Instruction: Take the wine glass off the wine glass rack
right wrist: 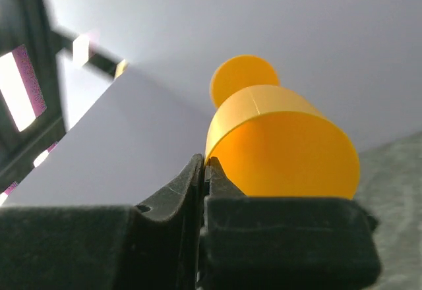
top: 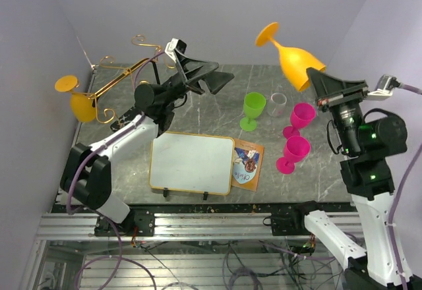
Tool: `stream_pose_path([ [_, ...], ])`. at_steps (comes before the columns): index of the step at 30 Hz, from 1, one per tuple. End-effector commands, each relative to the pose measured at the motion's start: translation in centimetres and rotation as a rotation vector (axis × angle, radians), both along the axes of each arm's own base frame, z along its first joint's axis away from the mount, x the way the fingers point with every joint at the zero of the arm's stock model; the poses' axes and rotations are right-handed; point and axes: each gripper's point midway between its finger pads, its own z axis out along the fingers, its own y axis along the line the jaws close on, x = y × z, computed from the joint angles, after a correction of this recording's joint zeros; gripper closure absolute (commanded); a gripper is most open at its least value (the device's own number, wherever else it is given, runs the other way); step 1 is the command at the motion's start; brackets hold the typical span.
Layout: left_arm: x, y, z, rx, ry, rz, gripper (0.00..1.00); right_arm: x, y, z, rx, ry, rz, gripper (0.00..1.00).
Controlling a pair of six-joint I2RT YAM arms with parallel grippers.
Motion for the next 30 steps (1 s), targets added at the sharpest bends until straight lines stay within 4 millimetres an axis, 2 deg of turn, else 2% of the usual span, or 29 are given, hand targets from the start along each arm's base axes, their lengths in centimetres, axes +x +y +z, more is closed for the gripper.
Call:
stream_pose_path([
  [1,0.1,0.0,-0.9,0.138,-0.067,0.103,0.00,5.1,-8.4,-8.8,-0.127,0.482,-0.538,1.00],
  [4,0.6,-0.1,-1.7,0.230,-0.082,0.158,0.00,4.5,-13.7,-12.9,-0.224,0.707,-0.842,1.00],
  [6,0.8,-0.1,-2.1,0.299,-0.096,0.195,0.00,2.9,-16.5,-15.2,-0.279,0.848,-1.014,1.00],
  [8,1.3,0.2,-2.6,0.372,-0.107,0.247,0.00,1.2,-18.2,-16.7,-0.336,0.950,-1.126,1.00],
  [10,1.9,0.8,-2.8,0.440,-0.121,0.305,0.01,-0.2,-19.0,-18.8,-0.392,1.060,-1.178,1.00],
  [13,2.4,1.6,-3.3,0.523,-0.139,0.359,0.01,-0.6,-19.3,-21.3,-0.485,1.144,-1.174,1.00],
  [15,2.6,2.2,-3.4,0.550,-0.144,0.381,0.01,-1.1,-19.6,-22.8,-0.474,1.194,-1.169,1.00],
  [22,3.0,3.5,-3.6,0.597,-0.153,0.426,0.00,-1.1,-19.6,-26.2,-0.499,1.310,-1.145,1.00],
  [26,3.5,4.9,-3.4,0.656,-0.163,0.495,0.00,0.5,-17.8,-29.3,-0.505,1.372,-1.005,1.00],
  [30,4.1,6.5,-3.7,0.749,-0.172,0.566,0.01,1.7,-17.1,-31.4,-0.502,1.411,-0.925,1.00],
])
